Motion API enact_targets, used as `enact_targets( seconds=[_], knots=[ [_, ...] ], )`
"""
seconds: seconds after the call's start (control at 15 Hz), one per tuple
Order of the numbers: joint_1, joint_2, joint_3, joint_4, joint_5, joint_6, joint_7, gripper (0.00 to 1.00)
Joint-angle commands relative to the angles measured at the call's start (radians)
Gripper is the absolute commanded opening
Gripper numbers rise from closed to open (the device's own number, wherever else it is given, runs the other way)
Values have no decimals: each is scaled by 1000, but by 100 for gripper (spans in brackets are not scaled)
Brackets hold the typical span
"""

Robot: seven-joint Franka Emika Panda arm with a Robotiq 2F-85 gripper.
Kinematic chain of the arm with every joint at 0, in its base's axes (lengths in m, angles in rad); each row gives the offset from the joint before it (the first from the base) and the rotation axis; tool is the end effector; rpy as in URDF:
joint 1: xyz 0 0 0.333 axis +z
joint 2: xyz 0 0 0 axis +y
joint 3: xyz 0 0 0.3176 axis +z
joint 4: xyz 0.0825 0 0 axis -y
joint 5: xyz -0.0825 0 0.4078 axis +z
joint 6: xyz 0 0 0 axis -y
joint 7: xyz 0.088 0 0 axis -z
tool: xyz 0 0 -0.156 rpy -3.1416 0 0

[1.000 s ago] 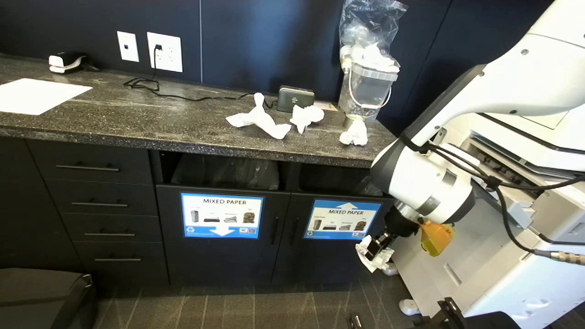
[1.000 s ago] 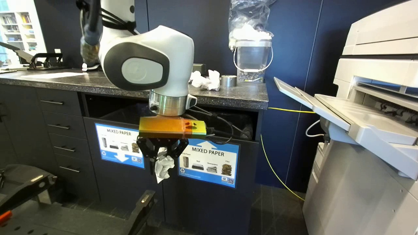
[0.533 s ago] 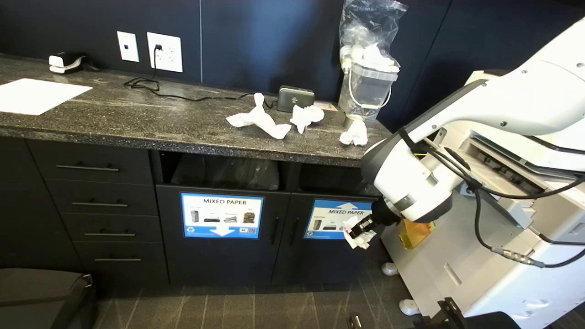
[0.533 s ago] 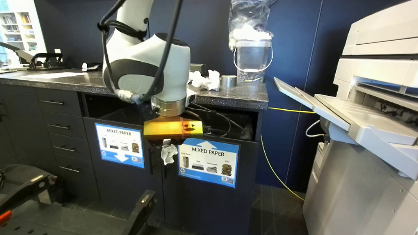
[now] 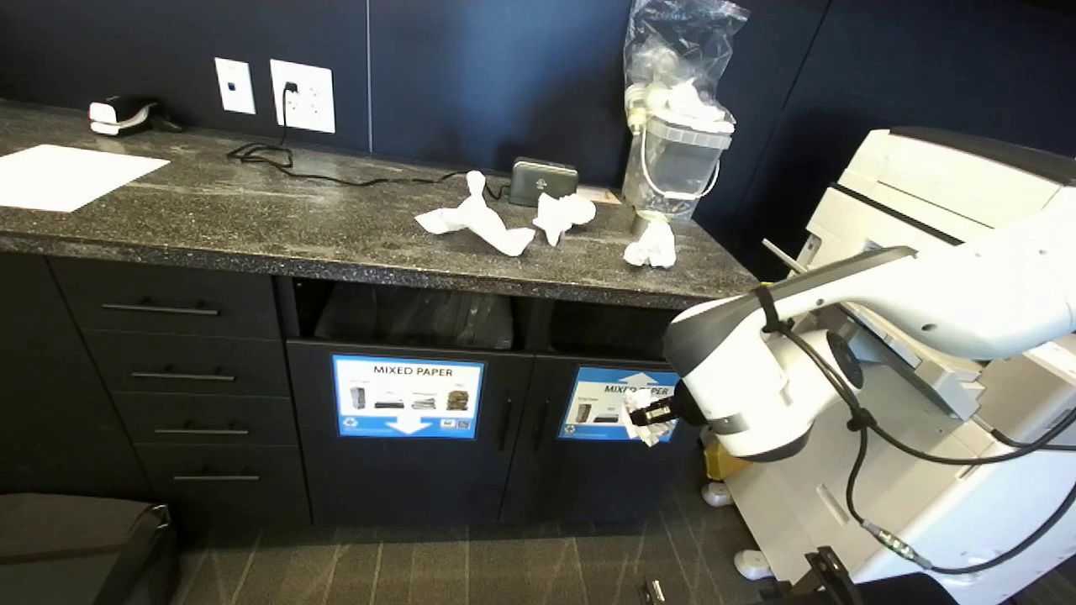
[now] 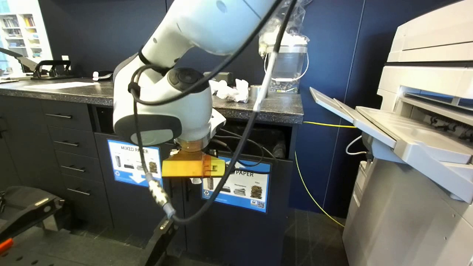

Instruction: Place two crumpled papers inside the bin on the right

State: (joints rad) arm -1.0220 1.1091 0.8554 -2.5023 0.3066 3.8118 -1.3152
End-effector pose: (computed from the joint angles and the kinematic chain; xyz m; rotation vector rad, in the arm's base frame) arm 0.4634 -0.0115 0.0062 -2.8163 -0.5011 -0.9228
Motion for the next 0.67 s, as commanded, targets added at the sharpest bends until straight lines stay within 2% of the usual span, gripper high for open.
enact_targets(
  seconds=[0.0, 0.33, 0.6],
  knots=[
    [45, 124, -72, 68, -235, 107, 213, 11],
    [158, 147, -161, 141, -482, 273, 570, 11],
    [323, 111, -278, 222, -593, 442, 852, 10]
  ],
)
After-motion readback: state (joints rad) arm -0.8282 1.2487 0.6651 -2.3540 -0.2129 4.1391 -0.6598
